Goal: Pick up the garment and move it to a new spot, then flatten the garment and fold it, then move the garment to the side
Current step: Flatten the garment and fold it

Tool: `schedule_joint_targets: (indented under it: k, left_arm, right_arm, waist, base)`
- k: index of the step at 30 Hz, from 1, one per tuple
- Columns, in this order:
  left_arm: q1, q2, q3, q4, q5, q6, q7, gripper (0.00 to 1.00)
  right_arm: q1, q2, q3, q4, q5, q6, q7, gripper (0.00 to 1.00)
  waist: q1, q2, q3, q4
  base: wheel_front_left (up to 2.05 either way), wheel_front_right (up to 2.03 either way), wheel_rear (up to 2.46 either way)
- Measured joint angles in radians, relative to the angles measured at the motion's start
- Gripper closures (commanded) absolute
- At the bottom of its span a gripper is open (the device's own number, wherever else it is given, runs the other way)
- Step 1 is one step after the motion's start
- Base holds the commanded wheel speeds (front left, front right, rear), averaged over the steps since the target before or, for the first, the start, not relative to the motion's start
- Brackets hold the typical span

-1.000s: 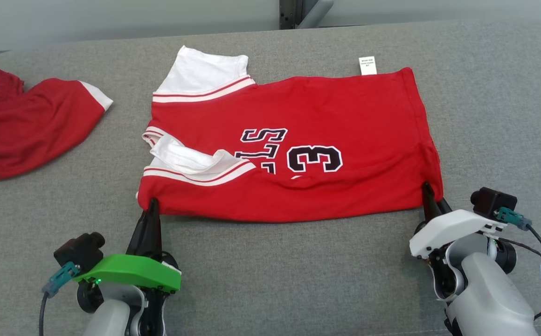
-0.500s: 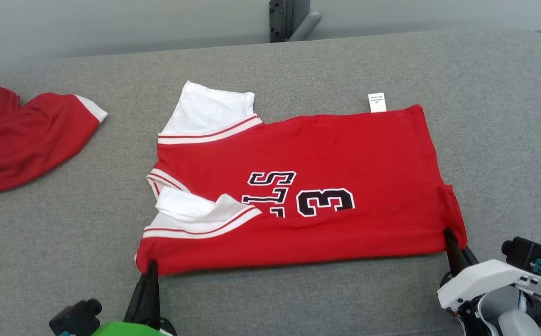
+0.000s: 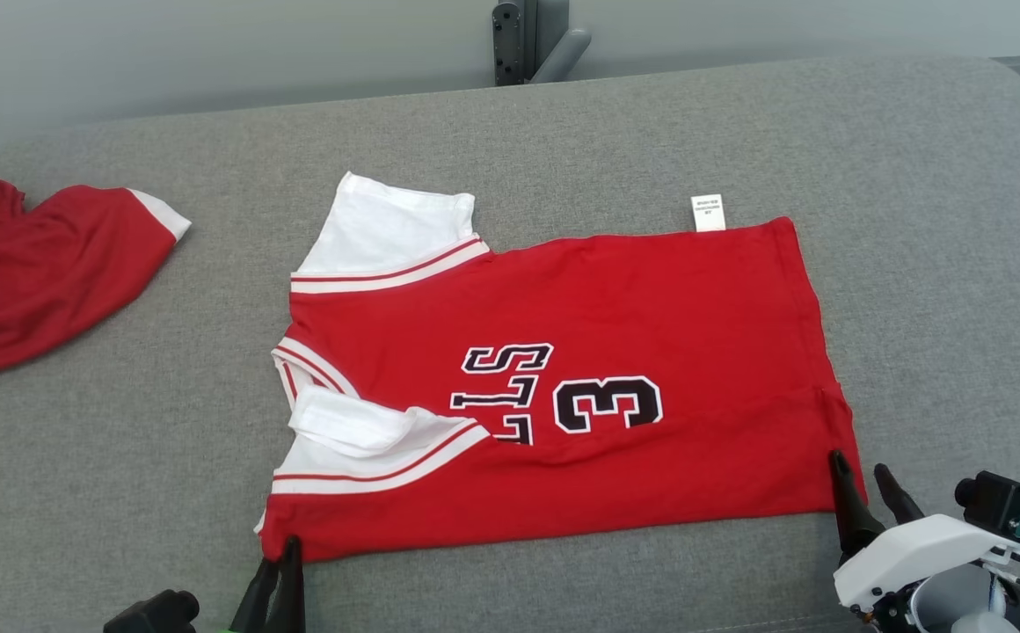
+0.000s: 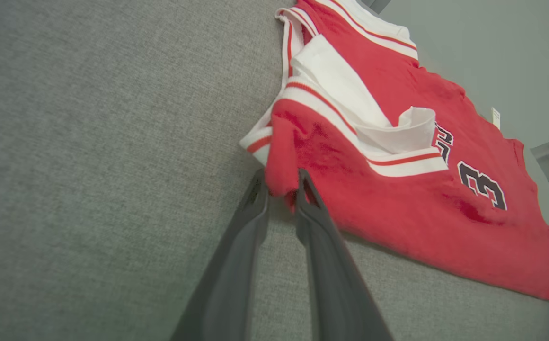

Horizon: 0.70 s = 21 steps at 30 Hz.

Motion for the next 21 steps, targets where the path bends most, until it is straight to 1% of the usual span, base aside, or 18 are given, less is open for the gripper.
schedule_joint_targets:
  k: [1, 2, 7, 10, 13, 17, 21]
  left_arm:
    - [0.0, 0.011, -0.003, -0.001, 0.002, -0.002, 0.007, 0.07]
    - [0.0, 0.018, -0.002, -0.005, 0.002, -0.002, 0.008, 0.0]
    - [-0.003, 0.059, 0.017, -0.046, 0.01, 0.004, 0.017, 0.0]
    - [-0.044, 0.11, 0.026, -0.06, 0.05, 0.007, 0.02, 0.0]
    - [-0.128, 0.154, 0.016, -0.061, 0.086, -0.004, 0.049, 0.0]
    - [-0.275, 0.179, -0.01, -0.051, 0.119, -0.013, 0.112, 0.0]
    - [-0.429, 0.207, -0.035, 0.013, 0.161, -0.022, 0.177, 0.0]
  right_arm:
    - [0.002, 0.0, -0.006, -0.004, -0.006, 0.0, -0.004, 0.0]
    - [0.003, 0.0, -0.013, -0.008, -0.014, 0.0, -0.007, 0.0]
    - [0.009, 0.0, -0.058, -0.037, -0.038, 0.0, -0.017, 0.0]
    - [0.003, -0.001, -0.088, -0.07, -0.078, 0.0, -0.026, 0.0]
    - [-0.022, -0.001, -0.082, -0.098, -0.092, 0.0, -0.027, 0.0]
    - [-0.064, -0.001, -0.042, -0.132, -0.107, 0.0, -0.02, 0.0]
    - [-0.119, -0.001, 0.003, -0.154, -0.12, 0.0, -0.014, 0.0]
  waist:
    - [0.0, 0.0, -0.001, -0.001]
    - [0.0, 0.0, -0.001, -0.002]
    - [0.0, 0.0, -0.001, -0.01]
    - [0.0, 0.0, 0.007, -0.018]
    - [0.0, 0.0, 0.019, -0.026]
    - [0.0, 0.0, 0.042, -0.036]
    - [0.0, 0.0, 0.076, -0.049]
  base:
    - [0.0, 0.0, 0.0]
    - [0.0, 0.0, 0.0]
    - [0.0, 0.0, 0.0]
    - [0.0, 0.0, 0.0]
    - [0.0, 0.0, 0.0]
    - [0.0, 0.0, 0.0]
    - [0.0, 0.0, 0.0]
